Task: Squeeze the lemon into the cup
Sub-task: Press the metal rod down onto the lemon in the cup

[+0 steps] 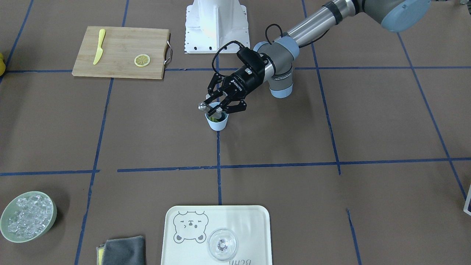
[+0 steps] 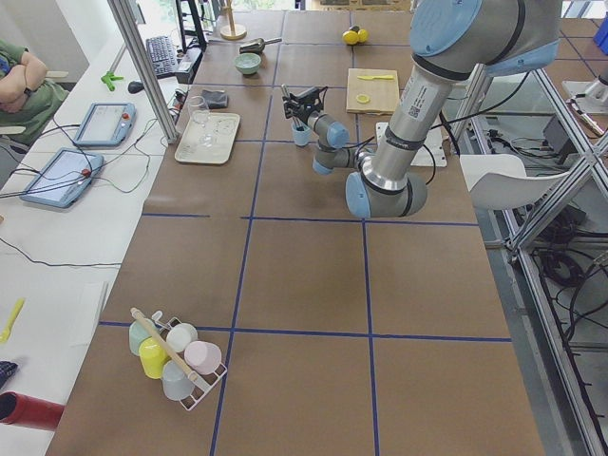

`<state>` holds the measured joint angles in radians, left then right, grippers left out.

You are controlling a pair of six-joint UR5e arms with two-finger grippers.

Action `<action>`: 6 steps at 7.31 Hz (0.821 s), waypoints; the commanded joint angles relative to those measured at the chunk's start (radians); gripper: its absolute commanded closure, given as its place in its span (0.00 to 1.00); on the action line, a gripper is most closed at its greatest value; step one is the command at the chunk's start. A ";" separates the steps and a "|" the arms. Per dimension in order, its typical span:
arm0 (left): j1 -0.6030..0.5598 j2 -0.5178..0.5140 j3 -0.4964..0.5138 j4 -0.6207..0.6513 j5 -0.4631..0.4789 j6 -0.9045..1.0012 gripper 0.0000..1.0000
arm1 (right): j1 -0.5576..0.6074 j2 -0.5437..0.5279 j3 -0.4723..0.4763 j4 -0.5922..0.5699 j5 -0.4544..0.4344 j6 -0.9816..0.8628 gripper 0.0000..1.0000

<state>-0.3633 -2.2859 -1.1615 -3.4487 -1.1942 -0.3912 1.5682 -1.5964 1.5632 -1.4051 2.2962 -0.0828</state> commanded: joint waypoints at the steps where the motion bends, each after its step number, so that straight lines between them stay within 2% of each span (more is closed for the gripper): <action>1: -0.005 -0.001 -0.070 -0.003 -0.001 0.000 1.00 | -0.001 0.001 0.000 0.000 0.000 0.000 0.00; 4: -0.055 0.008 -0.139 0.029 0.010 -0.011 1.00 | -0.001 0.001 0.000 0.000 0.000 0.000 0.00; 5: -0.098 0.047 -0.150 0.092 0.027 -0.015 1.00 | -0.001 0.000 0.000 0.000 0.000 0.000 0.00; 6: -0.133 0.087 -0.205 0.208 0.025 -0.017 1.00 | -0.001 -0.002 0.000 0.002 0.000 0.000 0.00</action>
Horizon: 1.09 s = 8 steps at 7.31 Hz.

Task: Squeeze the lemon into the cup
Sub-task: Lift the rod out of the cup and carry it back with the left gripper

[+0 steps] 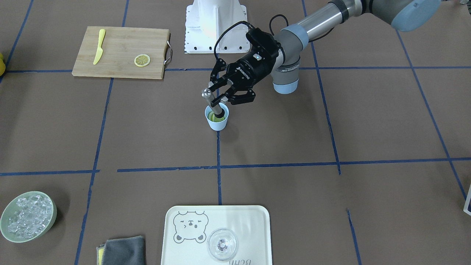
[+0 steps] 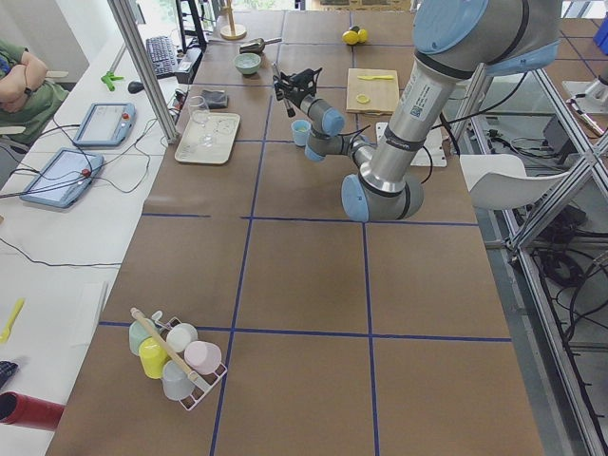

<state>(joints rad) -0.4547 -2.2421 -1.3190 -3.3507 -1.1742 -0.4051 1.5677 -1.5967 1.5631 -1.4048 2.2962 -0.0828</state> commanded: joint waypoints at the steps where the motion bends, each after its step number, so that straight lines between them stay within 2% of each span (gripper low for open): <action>1: -0.062 0.058 -0.119 0.257 0.002 -0.004 1.00 | 0.000 -0.002 0.000 0.001 0.000 0.000 0.00; 2: -0.065 0.067 -0.152 0.428 -0.001 -0.050 1.00 | 0.000 0.000 -0.003 0.001 0.000 0.000 0.00; 3: -0.082 0.087 -0.181 0.620 -0.046 -0.085 1.00 | 0.000 0.000 -0.006 0.003 0.000 -0.002 0.00; 4: -0.117 0.125 -0.213 0.751 -0.118 -0.087 1.00 | 0.000 0.000 -0.006 0.003 0.000 -0.002 0.00; 6: -0.244 0.218 -0.361 1.094 -0.374 -0.078 1.00 | 0.000 0.000 -0.006 0.003 0.000 -0.002 0.00; 7: -0.302 0.219 -0.432 1.310 -0.474 -0.077 1.00 | 0.000 0.000 -0.006 0.003 0.000 -0.002 0.00; 8: -0.338 0.217 -0.463 1.467 -0.520 -0.077 1.00 | 0.000 0.000 -0.006 0.004 0.000 -0.002 0.00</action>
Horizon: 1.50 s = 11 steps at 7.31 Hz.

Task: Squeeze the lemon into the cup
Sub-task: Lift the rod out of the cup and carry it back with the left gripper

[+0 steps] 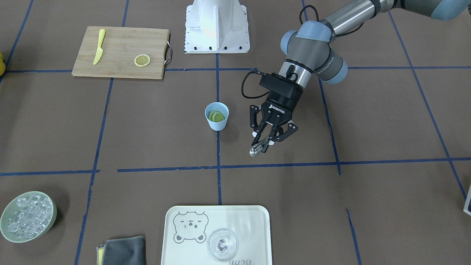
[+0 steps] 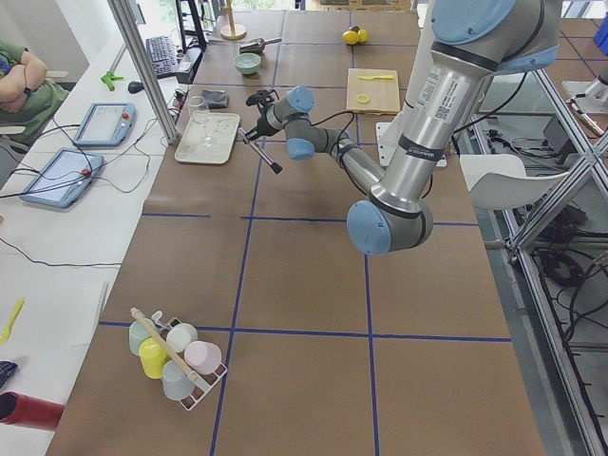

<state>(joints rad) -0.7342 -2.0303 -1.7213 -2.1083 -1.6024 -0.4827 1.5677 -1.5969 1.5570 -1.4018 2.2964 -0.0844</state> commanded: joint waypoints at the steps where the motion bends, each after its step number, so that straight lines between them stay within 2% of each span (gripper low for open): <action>1: -0.094 0.008 -0.069 0.334 -0.100 -0.010 1.00 | 0.000 0.002 0.000 0.001 0.000 -0.002 0.00; 3: -0.128 0.091 -0.064 0.360 -0.129 -0.067 1.00 | 0.000 0.003 0.000 0.001 0.000 -0.002 0.00; 4: -0.126 0.144 -0.055 0.350 -0.175 -0.270 0.74 | 0.000 0.003 -0.002 0.001 0.000 -0.002 0.00; 6: -0.125 0.197 -0.052 0.347 -0.177 -0.343 0.76 | 0.000 0.006 -0.002 0.003 0.000 -0.002 0.00; 8: -0.122 0.264 0.004 0.231 -0.177 -0.347 0.77 | 0.000 0.009 -0.002 0.003 0.000 -0.002 0.00; 9: -0.119 0.277 0.029 0.185 -0.176 -0.361 0.77 | 0.000 0.011 -0.002 0.003 -0.002 -0.002 0.00; 11: -0.114 0.274 0.034 0.177 -0.177 -0.471 0.76 | 0.000 0.012 -0.002 0.003 -0.002 -0.002 0.00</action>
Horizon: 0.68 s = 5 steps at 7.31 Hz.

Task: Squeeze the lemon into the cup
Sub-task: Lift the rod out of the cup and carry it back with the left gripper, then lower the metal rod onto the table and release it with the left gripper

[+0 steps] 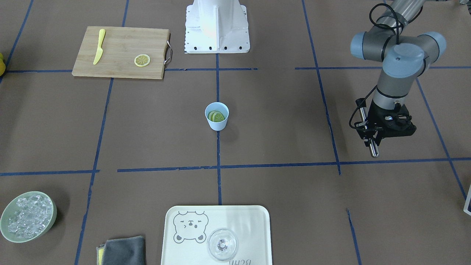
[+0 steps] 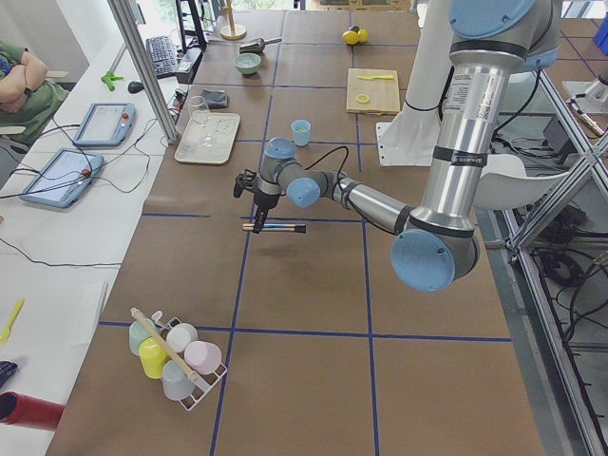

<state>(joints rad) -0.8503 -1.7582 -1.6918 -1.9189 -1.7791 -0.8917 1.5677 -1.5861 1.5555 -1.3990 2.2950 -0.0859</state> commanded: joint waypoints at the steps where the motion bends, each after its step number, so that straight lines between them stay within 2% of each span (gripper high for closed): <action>1: 0.011 0.000 0.018 -0.012 0.001 -0.078 0.76 | 0.000 0.001 0.000 0.000 0.000 0.000 0.00; 5: 0.065 -0.001 0.047 -0.063 0.007 -0.059 0.76 | 0.000 0.001 0.000 0.000 0.000 0.000 0.00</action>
<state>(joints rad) -0.7967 -1.7608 -1.6436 -1.9714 -1.7728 -0.9570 1.5677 -1.5846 1.5555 -1.3990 2.2948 -0.0859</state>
